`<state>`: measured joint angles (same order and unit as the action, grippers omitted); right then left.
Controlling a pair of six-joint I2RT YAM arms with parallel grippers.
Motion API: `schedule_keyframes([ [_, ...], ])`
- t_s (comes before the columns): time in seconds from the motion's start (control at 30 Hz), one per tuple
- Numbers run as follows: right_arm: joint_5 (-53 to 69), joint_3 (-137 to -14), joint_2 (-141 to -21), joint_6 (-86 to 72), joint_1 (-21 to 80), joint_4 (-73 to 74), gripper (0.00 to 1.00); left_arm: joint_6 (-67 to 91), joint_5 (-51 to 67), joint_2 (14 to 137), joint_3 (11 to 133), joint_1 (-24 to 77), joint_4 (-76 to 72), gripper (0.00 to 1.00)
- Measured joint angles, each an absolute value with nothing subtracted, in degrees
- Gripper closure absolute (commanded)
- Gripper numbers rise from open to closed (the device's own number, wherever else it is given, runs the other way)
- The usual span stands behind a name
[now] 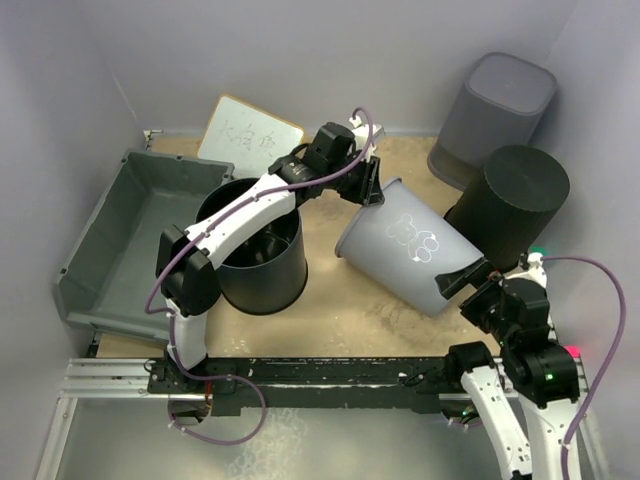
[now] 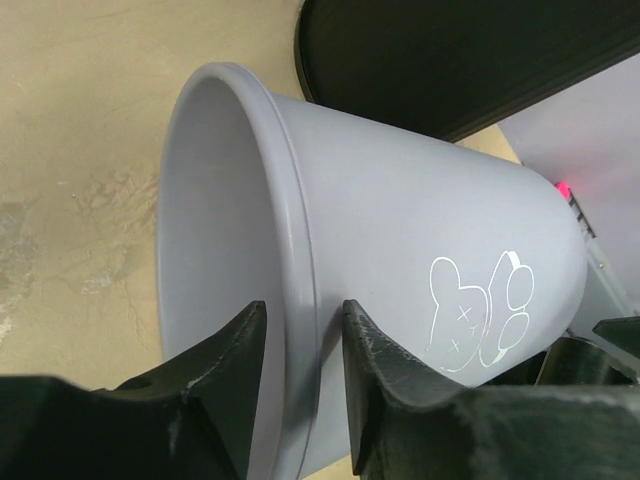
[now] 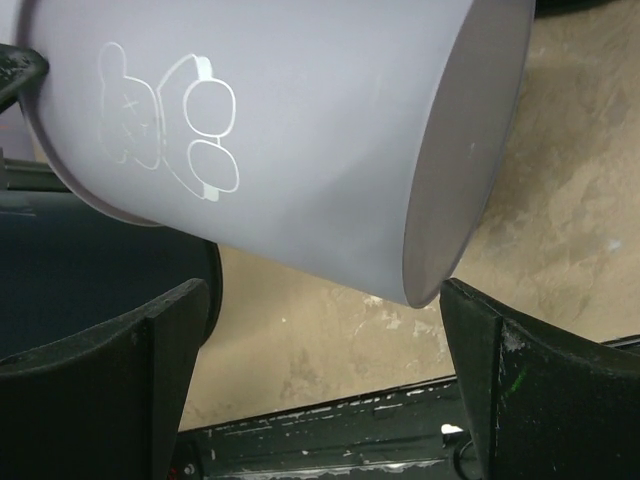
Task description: Turn the large container upside down
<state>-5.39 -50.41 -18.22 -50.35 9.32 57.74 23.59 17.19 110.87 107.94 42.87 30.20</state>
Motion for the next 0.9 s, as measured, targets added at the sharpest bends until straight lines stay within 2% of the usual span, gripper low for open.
schedule_keyframes([
  [0.2, -0.7, -41.1, -14.4, -54.8, 9.5, 54.6, 0.01, 22.7, 15.9, 110.9, 108.2, 43.6, 30.5, 0.78],
  [0.47, 1.4, -40.0, -7.5, -57.1, 9.5, 49.4, 0.07, 21.9, 15.3, 110.9, 107.7, 43.6, 29.5, 0.84],
  [0.9, 8.2, -37.8, -5.9, -58.1, 9.5, 41.3, 0.08, 21.0, 12.3, 110.6, 105.1, 43.1, 23.2, 0.85],
])
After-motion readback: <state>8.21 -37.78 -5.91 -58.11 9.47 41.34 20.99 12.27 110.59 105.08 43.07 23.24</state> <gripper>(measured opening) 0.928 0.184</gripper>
